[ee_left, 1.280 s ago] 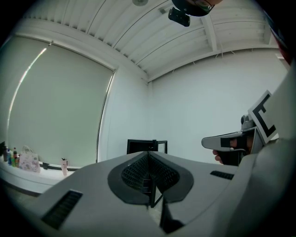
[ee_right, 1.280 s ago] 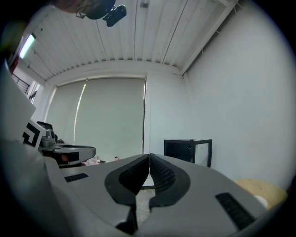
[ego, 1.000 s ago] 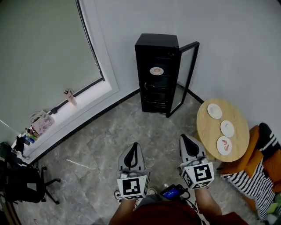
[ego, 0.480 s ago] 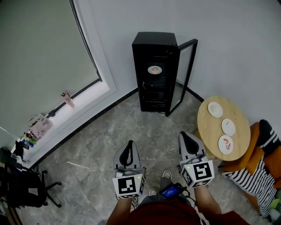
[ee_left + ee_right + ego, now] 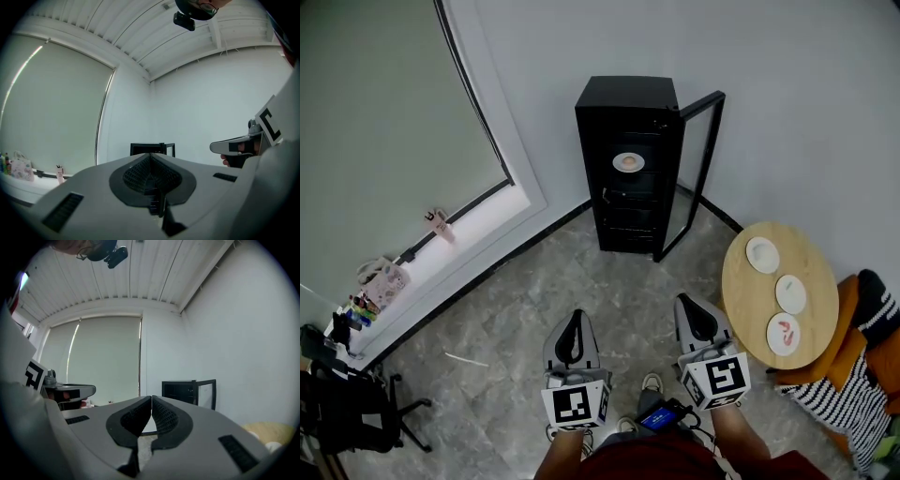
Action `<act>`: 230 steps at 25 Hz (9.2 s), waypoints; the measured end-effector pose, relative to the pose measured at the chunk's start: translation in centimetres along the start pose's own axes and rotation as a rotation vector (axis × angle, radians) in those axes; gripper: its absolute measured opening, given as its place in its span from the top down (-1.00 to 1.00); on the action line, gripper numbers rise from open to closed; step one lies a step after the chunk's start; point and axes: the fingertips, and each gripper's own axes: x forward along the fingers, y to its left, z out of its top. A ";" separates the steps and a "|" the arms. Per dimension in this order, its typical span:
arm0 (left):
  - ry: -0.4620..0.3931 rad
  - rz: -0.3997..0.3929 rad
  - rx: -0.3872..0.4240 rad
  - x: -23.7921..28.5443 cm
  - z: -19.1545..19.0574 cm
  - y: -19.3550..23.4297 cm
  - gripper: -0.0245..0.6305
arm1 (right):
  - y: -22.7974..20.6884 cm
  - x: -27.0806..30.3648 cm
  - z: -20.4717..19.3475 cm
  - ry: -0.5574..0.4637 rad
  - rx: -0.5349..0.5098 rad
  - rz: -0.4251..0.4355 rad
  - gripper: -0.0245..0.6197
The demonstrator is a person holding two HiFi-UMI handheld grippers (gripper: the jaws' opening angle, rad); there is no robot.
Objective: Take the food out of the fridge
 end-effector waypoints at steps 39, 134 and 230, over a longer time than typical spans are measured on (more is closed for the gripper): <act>-0.003 0.026 0.017 21.7 0.0 -3.1 0.88 | -14.8 16.4 0.8 -0.007 0.028 0.030 0.86; 0.032 -0.226 0.017 49.7 -2.3 9.0 0.88 | -18.2 44.1 1.1 0.038 -0.029 -0.180 0.86; 0.103 -0.164 -0.097 59.1 -31.3 9.6 0.88 | -20.9 55.9 -27.1 0.069 0.037 -0.212 0.86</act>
